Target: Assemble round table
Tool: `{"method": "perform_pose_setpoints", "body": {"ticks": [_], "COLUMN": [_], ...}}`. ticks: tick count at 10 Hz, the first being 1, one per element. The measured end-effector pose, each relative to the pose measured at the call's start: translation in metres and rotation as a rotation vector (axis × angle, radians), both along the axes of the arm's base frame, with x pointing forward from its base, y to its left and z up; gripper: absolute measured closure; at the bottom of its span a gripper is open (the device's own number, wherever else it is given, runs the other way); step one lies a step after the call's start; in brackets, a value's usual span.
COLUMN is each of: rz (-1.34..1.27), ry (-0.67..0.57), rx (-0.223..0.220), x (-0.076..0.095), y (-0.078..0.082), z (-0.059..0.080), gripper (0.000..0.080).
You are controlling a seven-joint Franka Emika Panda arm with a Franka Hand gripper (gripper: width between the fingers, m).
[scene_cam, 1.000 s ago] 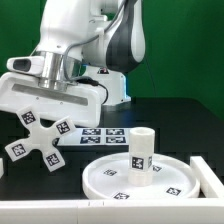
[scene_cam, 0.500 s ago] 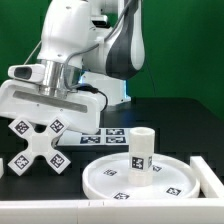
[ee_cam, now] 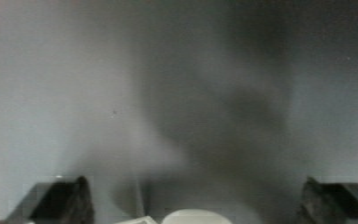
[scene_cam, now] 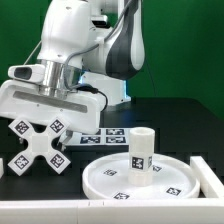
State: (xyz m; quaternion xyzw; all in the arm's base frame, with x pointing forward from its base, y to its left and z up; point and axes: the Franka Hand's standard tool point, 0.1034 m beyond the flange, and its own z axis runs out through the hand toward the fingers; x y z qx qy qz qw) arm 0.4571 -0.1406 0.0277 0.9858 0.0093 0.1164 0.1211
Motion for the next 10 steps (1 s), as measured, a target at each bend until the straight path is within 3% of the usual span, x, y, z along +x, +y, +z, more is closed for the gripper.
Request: {"method": "perform_pose_setpoints", "body": {"ticks": [1, 3, 6, 8, 10], "rz": [0.000, -0.016, -0.027, -0.039, -0.009], "ry": [0.006, -0.004, -0.019, 0.000, 0.025], "rx": [0.005, 0.050, 0.097, 0.140, 0.171], "x": [-0.001, -0.014, -0.023, -0.011, 0.017], "y": [0.000, 0.006, 0.014, 0.012, 0.010], "z": [0.001, 0.027, 0.050, 0.057, 0.065], "gripper": [0.0171, 0.0155, 0.0150, 0.0150, 0.0150]}}
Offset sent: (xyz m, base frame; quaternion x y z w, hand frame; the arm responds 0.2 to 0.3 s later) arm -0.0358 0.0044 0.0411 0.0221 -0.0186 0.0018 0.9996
